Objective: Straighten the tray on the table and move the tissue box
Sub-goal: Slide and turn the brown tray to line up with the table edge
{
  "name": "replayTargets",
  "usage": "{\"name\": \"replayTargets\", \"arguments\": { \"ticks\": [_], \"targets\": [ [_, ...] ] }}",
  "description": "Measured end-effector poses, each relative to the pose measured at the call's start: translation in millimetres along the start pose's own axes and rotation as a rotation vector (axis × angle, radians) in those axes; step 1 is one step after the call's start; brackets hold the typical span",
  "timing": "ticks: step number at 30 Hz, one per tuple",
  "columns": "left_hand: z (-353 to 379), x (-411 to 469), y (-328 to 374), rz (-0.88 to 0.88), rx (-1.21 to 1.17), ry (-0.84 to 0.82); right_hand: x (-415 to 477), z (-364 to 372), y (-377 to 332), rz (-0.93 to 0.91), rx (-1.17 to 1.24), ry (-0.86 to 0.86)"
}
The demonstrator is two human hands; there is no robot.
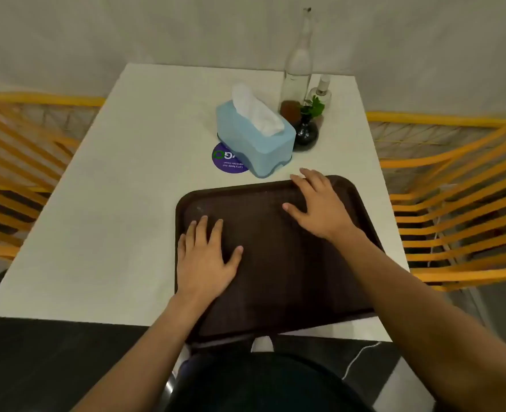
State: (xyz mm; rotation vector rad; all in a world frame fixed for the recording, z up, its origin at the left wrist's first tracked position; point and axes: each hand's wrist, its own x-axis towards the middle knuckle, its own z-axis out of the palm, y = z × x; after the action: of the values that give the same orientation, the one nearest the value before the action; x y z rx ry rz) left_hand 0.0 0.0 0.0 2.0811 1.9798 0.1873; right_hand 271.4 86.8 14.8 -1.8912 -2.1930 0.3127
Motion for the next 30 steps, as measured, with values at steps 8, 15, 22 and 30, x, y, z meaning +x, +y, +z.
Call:
{"name": "replayTargets", "arguments": {
  "ticks": [8,15,22,30],
  "targets": [
    [13,-20,-4,-0.074,0.125,0.019,22,9,10,-0.082,-0.158,-0.081],
    [1,-9,-36,0.027,0.145,-0.014,30,12,10,-0.105,-0.270,-0.001],
    [-17,-6,-53,-0.048,0.092,-0.017,29,16,-3,-0.111,-0.226,-0.084],
    [-5,-73,-42,-0.329,-0.082,0.148,19,34,-27,-0.075,-0.115,-0.048]
  ]
}}
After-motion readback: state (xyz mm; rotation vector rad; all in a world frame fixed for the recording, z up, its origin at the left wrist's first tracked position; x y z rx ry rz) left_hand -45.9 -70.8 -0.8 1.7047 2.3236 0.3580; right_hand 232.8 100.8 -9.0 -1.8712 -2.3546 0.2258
